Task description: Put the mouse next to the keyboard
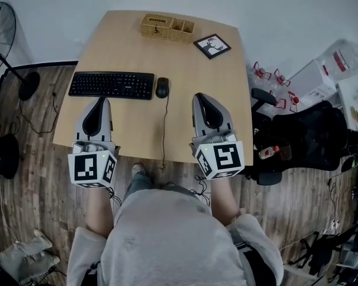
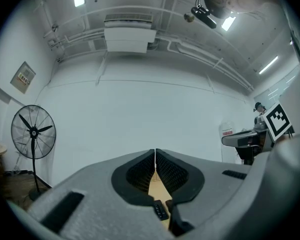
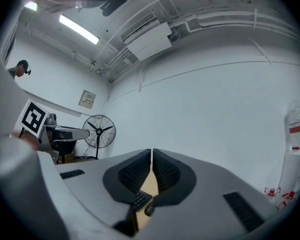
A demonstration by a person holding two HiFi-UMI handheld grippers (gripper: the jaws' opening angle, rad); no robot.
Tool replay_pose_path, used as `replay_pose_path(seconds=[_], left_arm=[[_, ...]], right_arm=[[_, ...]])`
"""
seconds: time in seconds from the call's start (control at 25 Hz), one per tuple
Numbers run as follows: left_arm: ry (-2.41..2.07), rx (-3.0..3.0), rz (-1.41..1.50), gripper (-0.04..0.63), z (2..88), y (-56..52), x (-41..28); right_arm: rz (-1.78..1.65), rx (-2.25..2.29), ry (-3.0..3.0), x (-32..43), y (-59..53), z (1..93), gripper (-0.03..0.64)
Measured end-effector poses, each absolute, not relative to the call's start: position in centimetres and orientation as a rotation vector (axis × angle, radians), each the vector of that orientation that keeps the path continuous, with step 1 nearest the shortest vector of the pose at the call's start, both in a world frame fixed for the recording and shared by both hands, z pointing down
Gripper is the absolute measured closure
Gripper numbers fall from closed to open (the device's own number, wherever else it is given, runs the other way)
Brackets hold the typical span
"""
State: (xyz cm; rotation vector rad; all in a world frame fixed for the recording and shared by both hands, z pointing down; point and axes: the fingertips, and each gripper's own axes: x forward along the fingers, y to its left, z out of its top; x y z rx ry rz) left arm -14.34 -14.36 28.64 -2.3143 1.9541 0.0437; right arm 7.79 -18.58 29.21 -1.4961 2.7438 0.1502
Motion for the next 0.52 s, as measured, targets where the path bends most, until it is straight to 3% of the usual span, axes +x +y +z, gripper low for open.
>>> replay_pose_path(seconds=[0.52], left_arm=[[1.949, -2.331, 0.025, 0.581, 29.2, -14.4, -13.2]], right_arm=[[0.128, -1.479, 2.741, 8.5, -18.5, 29.4, 0.600]])
